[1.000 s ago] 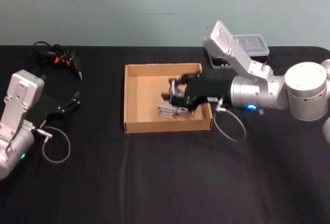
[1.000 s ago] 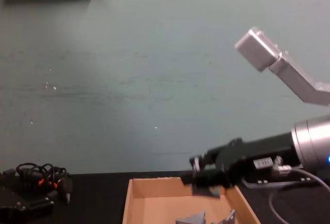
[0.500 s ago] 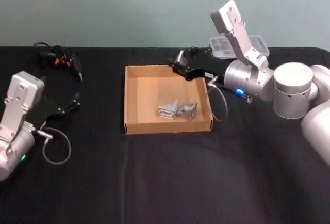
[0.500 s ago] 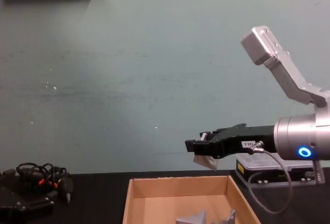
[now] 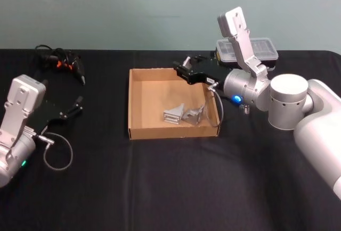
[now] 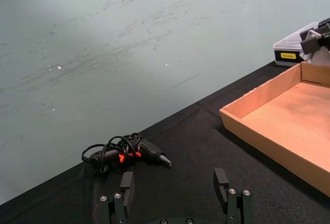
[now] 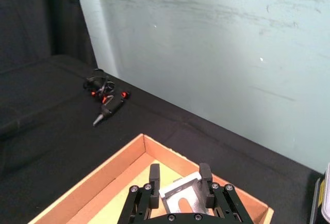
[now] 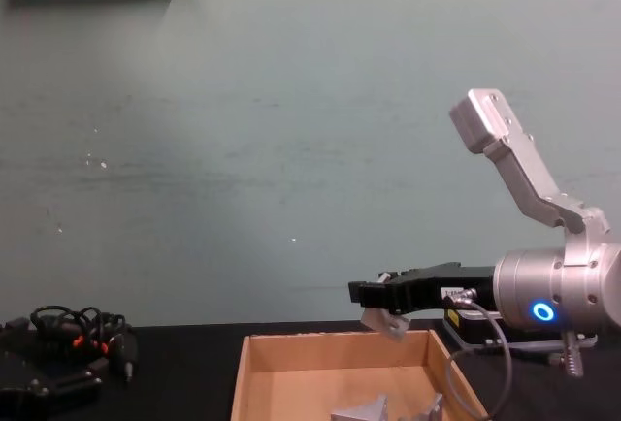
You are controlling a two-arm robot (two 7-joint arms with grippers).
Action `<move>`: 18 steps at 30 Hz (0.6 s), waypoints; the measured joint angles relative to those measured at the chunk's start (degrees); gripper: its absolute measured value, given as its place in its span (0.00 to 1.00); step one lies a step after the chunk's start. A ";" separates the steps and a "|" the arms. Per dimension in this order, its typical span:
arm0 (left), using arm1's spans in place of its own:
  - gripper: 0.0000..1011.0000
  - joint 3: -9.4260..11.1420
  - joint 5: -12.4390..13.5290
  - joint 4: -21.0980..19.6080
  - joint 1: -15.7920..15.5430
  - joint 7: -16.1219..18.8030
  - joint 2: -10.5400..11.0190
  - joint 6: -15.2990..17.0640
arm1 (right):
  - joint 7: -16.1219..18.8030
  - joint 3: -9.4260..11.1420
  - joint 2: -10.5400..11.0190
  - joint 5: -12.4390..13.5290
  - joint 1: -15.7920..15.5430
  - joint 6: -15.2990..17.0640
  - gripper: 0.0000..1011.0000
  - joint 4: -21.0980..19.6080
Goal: Use one hand to pick up the angle iron from the table and place it into the box.
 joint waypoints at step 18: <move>1.00 0.00 0.00 0.00 0.00 0.00 0.00 0.00 | -4.87 2.73 -3.52 -1.80 -0.10 7.28 0.46 1.84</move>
